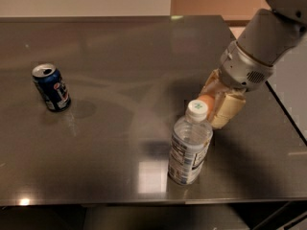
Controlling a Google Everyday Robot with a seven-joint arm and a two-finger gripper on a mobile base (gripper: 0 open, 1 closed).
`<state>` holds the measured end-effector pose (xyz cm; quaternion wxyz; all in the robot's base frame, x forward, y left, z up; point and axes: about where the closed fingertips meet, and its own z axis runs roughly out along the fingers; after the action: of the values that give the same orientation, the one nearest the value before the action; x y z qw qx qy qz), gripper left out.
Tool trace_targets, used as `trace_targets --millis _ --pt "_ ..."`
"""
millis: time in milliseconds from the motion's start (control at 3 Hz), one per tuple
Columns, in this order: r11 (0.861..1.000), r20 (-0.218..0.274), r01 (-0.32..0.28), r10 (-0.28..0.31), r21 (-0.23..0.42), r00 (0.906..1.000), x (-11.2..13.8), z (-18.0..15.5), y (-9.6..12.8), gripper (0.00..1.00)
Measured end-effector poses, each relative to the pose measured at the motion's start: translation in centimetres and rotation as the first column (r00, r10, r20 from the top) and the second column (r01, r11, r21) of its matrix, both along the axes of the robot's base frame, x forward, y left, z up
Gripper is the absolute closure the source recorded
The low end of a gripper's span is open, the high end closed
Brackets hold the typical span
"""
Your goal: Move orange near blue plastic bottle
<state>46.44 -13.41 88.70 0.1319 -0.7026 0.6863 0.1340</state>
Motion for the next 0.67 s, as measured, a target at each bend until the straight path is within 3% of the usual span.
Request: trace_targets --millis 667 --pt "0.994 -0.017 -0.102 0.103 0.024 0.9946 -1.7 -2.6 -0.4 1.0"
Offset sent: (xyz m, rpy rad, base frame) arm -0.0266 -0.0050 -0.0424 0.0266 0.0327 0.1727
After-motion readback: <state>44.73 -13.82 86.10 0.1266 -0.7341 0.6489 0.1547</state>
